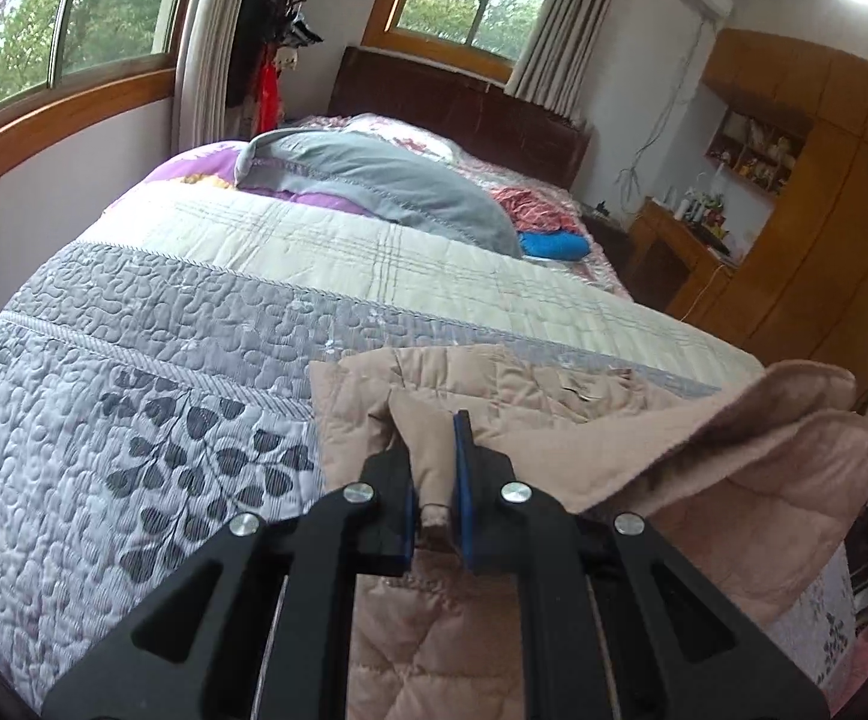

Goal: Fold large clothes

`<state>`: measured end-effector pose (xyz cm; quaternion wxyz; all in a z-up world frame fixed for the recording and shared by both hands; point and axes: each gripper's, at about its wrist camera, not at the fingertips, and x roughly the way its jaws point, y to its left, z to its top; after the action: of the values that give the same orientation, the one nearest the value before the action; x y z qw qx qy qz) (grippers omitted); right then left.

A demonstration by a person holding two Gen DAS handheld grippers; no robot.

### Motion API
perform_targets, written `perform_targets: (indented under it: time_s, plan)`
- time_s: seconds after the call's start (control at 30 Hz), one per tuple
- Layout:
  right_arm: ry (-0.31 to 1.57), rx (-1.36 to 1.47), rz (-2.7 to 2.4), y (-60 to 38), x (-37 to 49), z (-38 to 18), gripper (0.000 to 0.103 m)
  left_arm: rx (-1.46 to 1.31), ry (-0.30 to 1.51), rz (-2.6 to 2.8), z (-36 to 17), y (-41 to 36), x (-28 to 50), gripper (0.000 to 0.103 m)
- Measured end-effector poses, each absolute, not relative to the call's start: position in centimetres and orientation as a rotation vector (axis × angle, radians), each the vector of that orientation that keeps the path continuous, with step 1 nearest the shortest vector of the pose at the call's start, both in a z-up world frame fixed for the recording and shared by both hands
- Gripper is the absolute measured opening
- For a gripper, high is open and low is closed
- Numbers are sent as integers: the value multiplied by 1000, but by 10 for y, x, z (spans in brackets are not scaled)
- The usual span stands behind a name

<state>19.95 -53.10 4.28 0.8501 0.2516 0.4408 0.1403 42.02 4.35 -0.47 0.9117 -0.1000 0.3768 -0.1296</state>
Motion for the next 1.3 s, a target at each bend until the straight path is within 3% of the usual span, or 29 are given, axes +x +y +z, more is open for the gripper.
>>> perform_targets:
  time_s: [0.43,0.7,0.8,0.87,0.9,0.93,0.97,1.3]
  plan:
    - [1081,632,193,-555,288,-34,11,-215,967,-187,-74,32,513,10]
    - [1128,710,178,-565,299,-70,15,-287,1038,-202,-100,37,528,14]
    - [1097,720,205,-566,290,-65,28,-344,1051,-248,-94,44,525,22]
    - [1069,741,226,-569,281,-57,41,-418,1053,-288,-88,55,521,36]
    - [1056,736,220,-569,277,-53,55,-444,1049,-294,-85,59,518,41]
    - [1042,712,205,-569,272,-47,62,-459,1035,-290,-79,65,512,53]
    - [1025,678,206,-566,267,-40,62,-455,1017,-280,-73,71,507,58]
    - [1039,513,253,-518,210,-37,57,-258,999,-300,-73,76,429,59]
